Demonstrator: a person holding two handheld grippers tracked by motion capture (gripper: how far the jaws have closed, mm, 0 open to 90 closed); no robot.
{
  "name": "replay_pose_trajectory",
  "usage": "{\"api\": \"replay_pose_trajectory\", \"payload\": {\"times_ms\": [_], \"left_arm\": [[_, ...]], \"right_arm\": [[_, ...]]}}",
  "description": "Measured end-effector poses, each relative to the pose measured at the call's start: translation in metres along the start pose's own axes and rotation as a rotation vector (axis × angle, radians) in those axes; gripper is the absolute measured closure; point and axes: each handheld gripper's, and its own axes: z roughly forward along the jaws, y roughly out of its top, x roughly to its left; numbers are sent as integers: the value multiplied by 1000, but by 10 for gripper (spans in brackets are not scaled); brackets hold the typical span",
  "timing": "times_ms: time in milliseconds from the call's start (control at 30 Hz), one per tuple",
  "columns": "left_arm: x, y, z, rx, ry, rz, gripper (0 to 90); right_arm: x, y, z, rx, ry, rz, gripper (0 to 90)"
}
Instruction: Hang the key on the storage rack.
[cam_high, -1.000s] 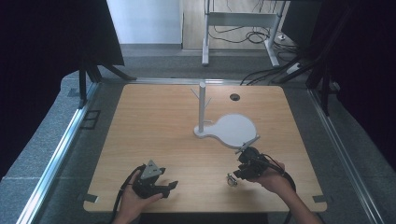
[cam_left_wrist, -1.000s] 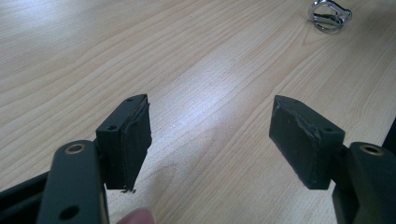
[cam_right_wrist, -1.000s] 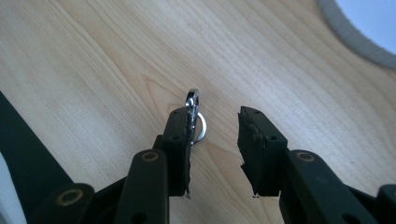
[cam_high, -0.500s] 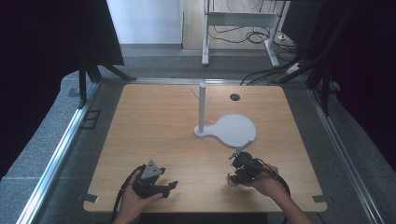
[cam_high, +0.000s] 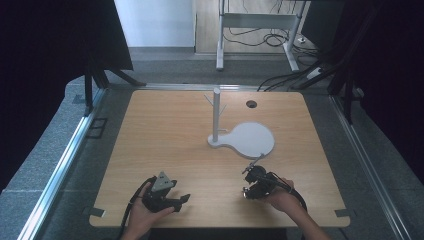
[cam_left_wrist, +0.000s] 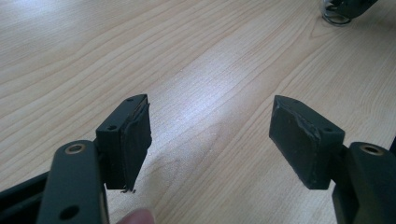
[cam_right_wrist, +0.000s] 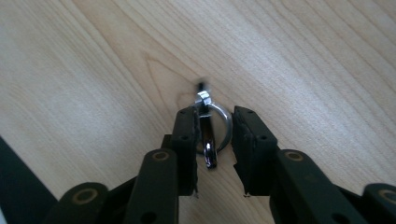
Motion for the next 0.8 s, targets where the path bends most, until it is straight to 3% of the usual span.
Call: {"api": "replay_pose_trajectory", "payload": {"times_ms": [367,633,800], "left_arm": [[0,0,1,0,1,0,300],[1,-1,0,3,8,0,300],[1,-1,1,2,9,-1,300]], "right_arm": [[3,0,4,22,-29,-18,817],[5,-2,2,26,-35,-38,829],[5,-1,-7,-7,-38,-39,831]]}}
